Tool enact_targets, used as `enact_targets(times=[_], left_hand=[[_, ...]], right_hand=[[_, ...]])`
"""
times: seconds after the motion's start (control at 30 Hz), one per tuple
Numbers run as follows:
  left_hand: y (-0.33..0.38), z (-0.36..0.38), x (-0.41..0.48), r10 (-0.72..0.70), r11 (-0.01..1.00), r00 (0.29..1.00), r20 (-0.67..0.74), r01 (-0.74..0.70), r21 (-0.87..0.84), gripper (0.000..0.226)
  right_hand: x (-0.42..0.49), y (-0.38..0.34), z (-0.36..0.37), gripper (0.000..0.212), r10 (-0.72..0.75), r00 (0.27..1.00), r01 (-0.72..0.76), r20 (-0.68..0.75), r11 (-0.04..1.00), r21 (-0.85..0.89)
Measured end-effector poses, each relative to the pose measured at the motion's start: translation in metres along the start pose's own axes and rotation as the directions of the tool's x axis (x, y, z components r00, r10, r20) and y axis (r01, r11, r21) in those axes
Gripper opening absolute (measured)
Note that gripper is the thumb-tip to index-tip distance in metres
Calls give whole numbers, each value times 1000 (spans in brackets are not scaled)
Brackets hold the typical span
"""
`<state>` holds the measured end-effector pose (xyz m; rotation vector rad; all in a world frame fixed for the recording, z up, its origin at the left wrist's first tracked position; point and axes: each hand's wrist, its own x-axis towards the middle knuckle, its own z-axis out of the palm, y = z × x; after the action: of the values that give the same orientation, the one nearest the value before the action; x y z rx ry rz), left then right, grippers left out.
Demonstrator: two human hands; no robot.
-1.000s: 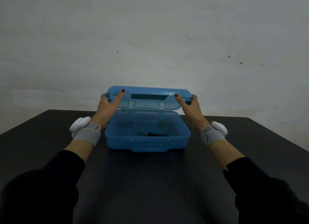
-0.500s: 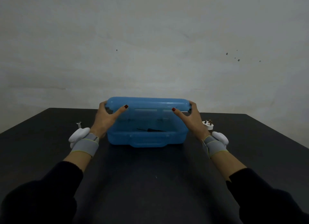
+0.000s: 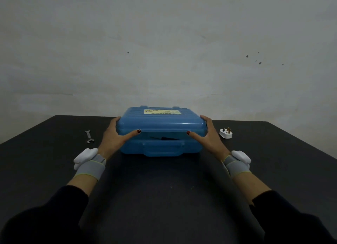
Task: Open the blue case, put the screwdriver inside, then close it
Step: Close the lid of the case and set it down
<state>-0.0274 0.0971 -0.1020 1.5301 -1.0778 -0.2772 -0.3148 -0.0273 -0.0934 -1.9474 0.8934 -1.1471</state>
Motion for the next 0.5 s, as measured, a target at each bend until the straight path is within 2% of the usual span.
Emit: enact_targets(times=[0.37,0.5], left_hand=[[-8,-1,-4,54,992,997,56,-60,111,90],[-10,0,-5,46,991,997,55,-53,124,91]], right_hand=[[-6,11,1,82,-4,997,15,82,991,-134],[-5,13,5,75,-15,998,24,56,986,-163]])
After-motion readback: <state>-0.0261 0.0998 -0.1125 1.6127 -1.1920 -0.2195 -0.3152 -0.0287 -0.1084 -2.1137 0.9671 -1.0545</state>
